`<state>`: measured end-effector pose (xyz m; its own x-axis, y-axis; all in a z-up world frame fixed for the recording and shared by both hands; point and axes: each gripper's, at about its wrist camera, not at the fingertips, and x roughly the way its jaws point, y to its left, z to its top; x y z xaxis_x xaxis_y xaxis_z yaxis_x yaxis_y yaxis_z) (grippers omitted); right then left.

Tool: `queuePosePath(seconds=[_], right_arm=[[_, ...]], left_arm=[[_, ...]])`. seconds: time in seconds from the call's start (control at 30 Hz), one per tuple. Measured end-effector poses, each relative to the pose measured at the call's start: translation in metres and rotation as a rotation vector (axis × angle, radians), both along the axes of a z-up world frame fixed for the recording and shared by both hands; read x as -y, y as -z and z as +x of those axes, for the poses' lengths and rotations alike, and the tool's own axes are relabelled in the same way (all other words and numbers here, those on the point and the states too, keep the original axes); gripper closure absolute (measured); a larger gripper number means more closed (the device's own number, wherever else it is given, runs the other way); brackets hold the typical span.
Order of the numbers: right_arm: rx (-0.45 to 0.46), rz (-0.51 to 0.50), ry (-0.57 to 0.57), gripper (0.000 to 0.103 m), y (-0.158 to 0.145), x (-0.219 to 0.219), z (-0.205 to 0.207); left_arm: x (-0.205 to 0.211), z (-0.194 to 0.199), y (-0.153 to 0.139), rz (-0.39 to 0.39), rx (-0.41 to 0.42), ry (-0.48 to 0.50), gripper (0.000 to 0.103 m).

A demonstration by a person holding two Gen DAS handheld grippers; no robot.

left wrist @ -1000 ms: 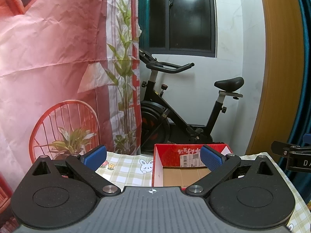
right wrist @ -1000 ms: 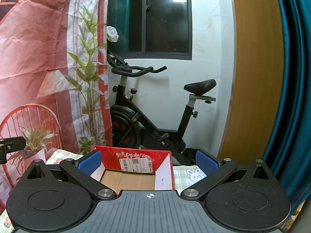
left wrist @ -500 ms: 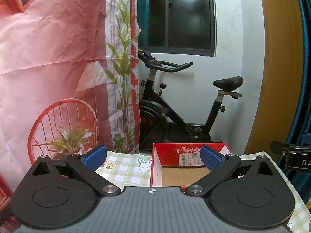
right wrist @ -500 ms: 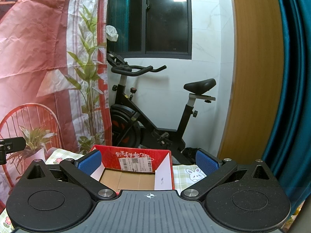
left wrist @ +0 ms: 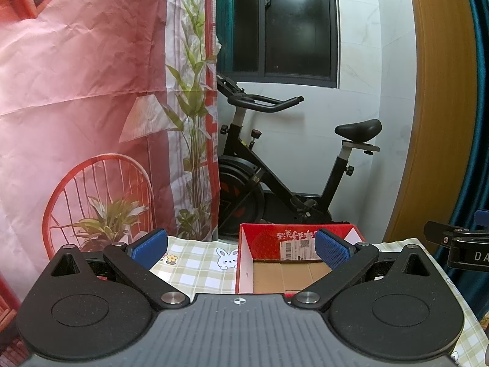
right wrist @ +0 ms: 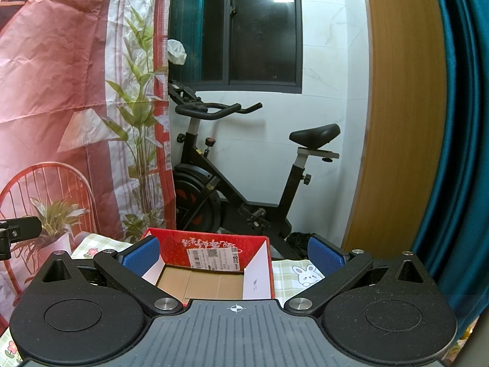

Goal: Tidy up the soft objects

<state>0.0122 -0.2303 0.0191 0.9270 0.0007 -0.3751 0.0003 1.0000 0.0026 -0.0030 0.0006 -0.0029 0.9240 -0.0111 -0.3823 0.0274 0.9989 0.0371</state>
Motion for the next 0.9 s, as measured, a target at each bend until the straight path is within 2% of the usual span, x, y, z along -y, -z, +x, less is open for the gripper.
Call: queuePosePath(seconds=[0.7, 0.9], right_arm=[[-0.006, 0.005, 0.000, 0.000, -0.001, -0.001, 0.001], [-0.020, 0.023, -0.008, 0.000, 0.021, 0.005, 0.002]], left_arm=[[-0.003, 0.001, 0.001, -0.026, -0.010, 0.001, 0.000], [-0.004, 0.004, 0.006, -0.047, -0.013, 0.005, 0.000]])
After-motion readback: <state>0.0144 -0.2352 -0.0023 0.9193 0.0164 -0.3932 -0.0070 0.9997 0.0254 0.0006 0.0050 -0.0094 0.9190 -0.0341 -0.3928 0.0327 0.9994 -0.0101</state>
